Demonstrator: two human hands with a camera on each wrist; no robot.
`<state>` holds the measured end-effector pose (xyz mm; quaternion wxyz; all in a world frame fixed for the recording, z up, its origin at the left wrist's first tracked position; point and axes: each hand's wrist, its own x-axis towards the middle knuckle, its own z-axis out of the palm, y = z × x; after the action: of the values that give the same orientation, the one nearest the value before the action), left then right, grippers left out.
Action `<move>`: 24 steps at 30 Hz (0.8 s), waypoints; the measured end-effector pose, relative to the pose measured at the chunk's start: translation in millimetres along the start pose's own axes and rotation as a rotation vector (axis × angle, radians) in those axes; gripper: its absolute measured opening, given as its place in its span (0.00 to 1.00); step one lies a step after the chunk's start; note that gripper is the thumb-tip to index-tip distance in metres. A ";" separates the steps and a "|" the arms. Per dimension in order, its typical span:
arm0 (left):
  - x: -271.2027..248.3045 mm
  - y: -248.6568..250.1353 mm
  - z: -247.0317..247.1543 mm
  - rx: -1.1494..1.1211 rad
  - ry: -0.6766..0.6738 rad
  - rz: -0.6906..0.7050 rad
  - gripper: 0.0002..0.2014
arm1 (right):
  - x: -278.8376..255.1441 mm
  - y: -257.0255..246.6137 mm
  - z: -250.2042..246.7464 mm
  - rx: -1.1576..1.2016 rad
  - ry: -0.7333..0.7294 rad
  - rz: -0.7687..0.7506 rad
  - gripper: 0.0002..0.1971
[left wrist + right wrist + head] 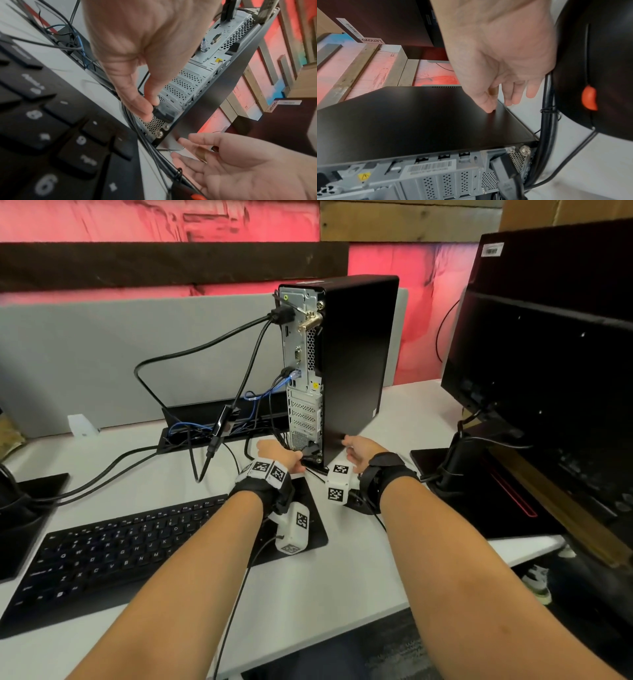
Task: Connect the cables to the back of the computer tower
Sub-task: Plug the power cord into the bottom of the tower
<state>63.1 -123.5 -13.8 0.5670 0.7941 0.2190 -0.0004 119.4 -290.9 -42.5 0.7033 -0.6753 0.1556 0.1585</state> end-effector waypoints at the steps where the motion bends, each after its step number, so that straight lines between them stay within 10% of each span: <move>1: -0.4 1.0 -1.8 0.105 0.009 0.021 0.10 | -1.0 -0.5 0.1 -0.013 0.007 0.013 0.16; 9: -6.6 -7.7 5.7 0.624 -0.022 0.116 0.17 | -6.6 -1.0 2.0 -0.073 0.018 0.020 0.22; 24: -7.7 0.9 -2.4 0.312 -0.151 0.079 0.21 | -8.3 -2.3 5.0 -0.112 0.013 0.024 0.22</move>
<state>55.8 -124.2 -10.2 0.4514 0.8781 0.1417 -0.0716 112.9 -286.2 -36.6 0.6614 -0.7127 0.1592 0.1714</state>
